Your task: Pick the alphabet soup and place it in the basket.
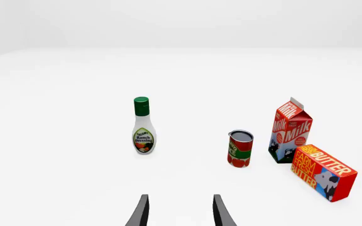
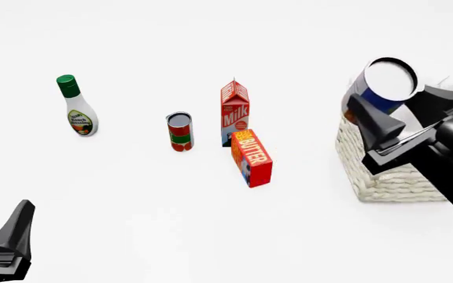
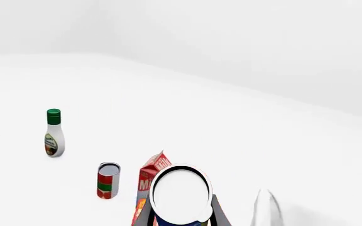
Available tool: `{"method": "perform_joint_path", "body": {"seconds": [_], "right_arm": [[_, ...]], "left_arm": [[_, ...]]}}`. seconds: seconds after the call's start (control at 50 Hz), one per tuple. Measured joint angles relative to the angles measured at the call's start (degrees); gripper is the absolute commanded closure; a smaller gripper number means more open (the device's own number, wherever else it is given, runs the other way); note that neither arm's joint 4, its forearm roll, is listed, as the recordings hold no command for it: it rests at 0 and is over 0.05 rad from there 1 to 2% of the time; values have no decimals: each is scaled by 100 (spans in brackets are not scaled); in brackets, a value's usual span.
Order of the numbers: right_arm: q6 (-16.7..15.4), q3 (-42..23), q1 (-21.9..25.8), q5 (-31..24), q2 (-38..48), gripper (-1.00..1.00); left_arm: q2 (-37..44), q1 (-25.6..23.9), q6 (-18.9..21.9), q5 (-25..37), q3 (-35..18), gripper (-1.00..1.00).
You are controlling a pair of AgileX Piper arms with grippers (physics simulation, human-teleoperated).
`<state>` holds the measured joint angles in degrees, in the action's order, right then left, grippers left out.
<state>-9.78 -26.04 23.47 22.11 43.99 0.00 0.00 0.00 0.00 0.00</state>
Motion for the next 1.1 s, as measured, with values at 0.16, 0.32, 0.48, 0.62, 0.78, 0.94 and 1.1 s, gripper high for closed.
{"method": "perform_joint_path", "body": {"seconds": [0.16,0.32,0.48,0.62,0.78,0.94,1.1], "right_arm": [[-25,-10,-420,-304,-312,100],[-49,-18,-819,-584,-594,100],[-58,-19,-1191,-788,-796,100],[-46,-28,-1496,-899,-894,100],[-40,-92,-1789,-973,-906,100],[-62,-215,-2023,-1052,-872,100],[-168,-468,-2194,-1190,-767,100]], "left_arm": [[0,0,0,0,0,-100],[0,0,0,0,0,-100],[0,0,0,0,0,-100],[0,0,0,0,0,-100],[0,0,0,0,0,-100],[0,0,0,0,0,-100],[0,0,0,0,0,-100]]}}
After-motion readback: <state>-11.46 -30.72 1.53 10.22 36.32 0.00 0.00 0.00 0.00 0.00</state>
